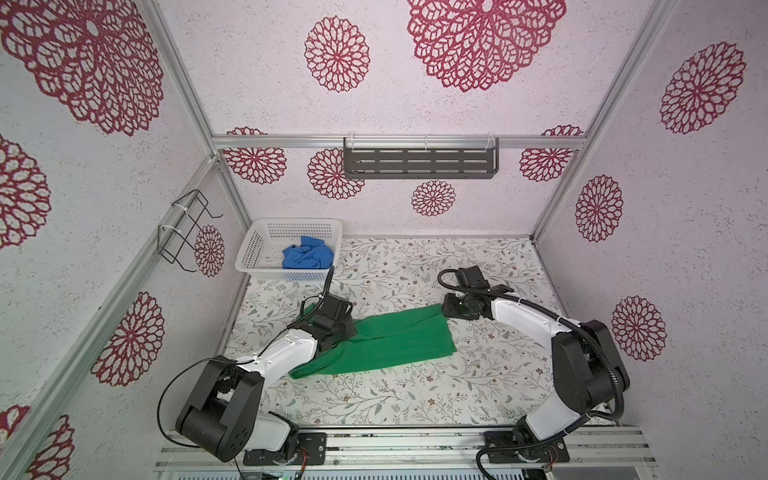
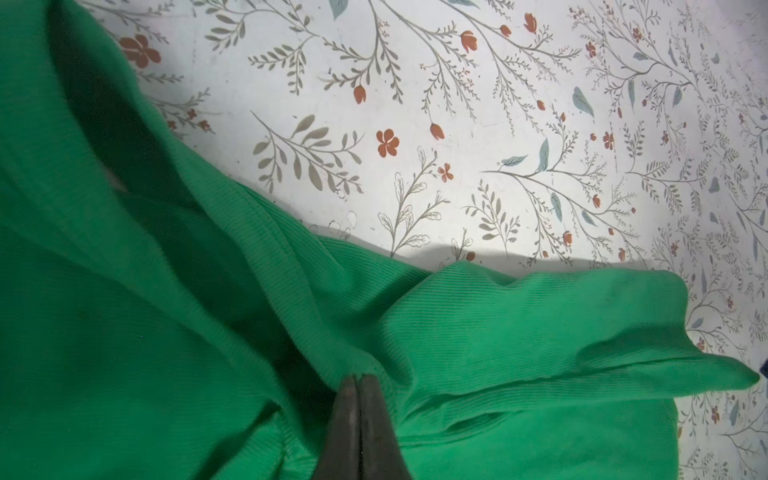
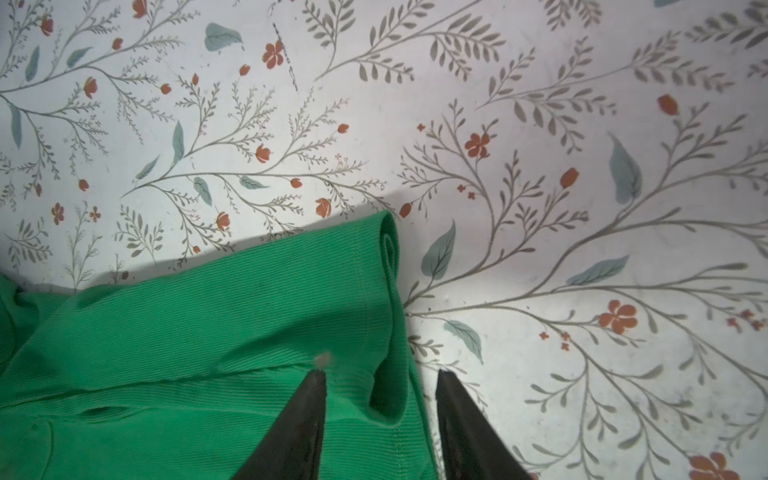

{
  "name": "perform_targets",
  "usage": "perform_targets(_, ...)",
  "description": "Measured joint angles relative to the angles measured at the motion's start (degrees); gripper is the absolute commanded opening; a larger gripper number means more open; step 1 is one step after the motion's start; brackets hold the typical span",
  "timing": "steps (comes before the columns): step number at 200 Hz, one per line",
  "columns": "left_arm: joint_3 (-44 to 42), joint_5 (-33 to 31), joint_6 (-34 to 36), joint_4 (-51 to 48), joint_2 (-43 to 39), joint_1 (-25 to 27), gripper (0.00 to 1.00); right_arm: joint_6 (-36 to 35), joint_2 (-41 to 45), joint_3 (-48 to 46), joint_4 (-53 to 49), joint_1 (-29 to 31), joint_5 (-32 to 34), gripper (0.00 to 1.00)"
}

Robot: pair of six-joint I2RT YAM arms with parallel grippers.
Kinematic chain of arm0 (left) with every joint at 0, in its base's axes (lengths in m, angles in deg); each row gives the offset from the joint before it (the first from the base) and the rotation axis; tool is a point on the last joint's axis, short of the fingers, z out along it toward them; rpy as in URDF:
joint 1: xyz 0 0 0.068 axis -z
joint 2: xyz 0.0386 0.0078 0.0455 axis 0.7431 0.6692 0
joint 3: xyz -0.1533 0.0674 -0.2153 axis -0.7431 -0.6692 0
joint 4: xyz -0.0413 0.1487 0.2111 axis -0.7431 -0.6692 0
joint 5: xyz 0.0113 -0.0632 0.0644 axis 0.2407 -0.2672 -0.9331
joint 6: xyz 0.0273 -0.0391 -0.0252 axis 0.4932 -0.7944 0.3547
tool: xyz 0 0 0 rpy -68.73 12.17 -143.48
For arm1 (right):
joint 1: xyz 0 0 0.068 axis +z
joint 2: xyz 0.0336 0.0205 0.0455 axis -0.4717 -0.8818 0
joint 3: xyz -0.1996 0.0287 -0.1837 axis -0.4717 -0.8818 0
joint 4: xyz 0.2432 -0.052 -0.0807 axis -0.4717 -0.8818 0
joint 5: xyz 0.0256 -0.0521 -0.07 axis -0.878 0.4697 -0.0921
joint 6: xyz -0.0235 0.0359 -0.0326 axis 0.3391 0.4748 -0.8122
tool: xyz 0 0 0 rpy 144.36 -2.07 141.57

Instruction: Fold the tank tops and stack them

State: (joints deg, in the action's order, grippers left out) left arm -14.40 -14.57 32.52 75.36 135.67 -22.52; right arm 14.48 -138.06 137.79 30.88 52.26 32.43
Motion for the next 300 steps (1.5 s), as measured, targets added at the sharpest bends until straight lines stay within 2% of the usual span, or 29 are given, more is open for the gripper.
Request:
perform_targets(24,0.00,-0.13,0.09,-1.14,-0.02,0.00,0.00,-0.04,-0.48,0.00,-0.59,0.22,-0.70,0.39)
perform_targets(35,0.00,-0.22,0.11,-1.57,-0.02,0.02,0.00,0.00,-0.48,0.00,-0.87,0.33,-0.96,0.34)
perform_targets(75,0.59,-0.42,0.50,-3.06,-0.07,0.02,0.00,0.11,-0.48,-0.15,-2.27,0.46,-1.36,0.00)
perform_targets(133,5.33,-1.46,2.75,-6.16,-1.01,0.02,0.00,-0.13,-0.48,0.28,-4.79,0.52,-1.38,0.00)
perform_targets(162,12.35,-1.88,6.12,-9.35,0.55,-0.92,0.00,-1.20,-0.48,5.51,-6.75,0.37,-1.16,0.00)
perform_targets(203,24.15,-1.07,11.87,-10.32,9.03,-5.79,0.00,-4.50,-2.62,14.69,-2.84,-1.92,-1.99,0.00)
perform_targets(252,33.22,0.87,16.70,-9.55,20.76,-10.34,0.00,-9.44,-13.38,23.08,1.84,-6.54,-4.42,0.00)
perform_targets(300,41.62,3.08,18.64,-8.59,32.85,-12.35,0.00,-13.25,-23.30,28.96,3.39,-7.82,-6.03,0.00)
